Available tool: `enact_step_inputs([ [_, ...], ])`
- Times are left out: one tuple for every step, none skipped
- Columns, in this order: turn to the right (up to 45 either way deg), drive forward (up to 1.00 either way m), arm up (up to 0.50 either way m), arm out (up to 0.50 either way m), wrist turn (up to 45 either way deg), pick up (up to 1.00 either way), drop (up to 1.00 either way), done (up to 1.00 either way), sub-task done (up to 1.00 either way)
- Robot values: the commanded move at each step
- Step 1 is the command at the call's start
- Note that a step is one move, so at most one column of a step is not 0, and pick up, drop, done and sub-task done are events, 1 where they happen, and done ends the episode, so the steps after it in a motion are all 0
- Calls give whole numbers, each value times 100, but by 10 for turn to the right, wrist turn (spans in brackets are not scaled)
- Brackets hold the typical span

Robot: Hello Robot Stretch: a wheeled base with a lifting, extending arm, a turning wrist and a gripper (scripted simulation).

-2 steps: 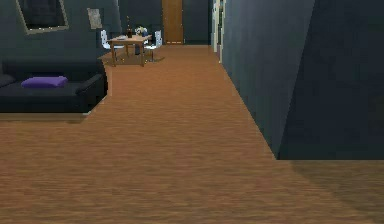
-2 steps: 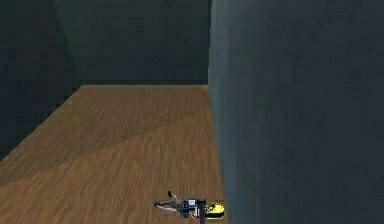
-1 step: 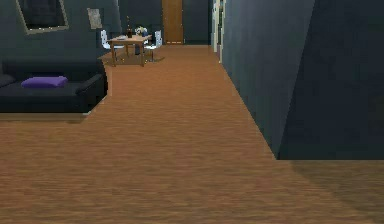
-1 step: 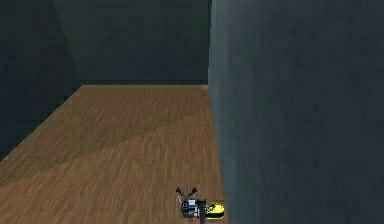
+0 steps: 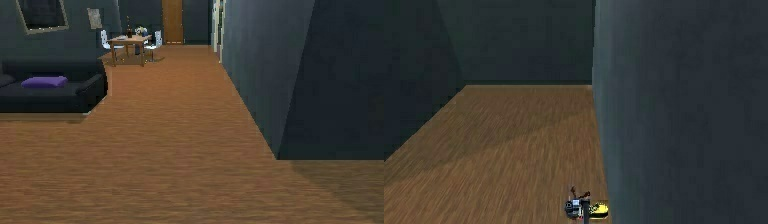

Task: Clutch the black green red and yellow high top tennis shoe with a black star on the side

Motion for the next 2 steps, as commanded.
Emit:
enact_step_inputs([
  [0,0,-30,0,0,0,0,0,0],
  [0,0,0,0,0,100,0,0,0],
])
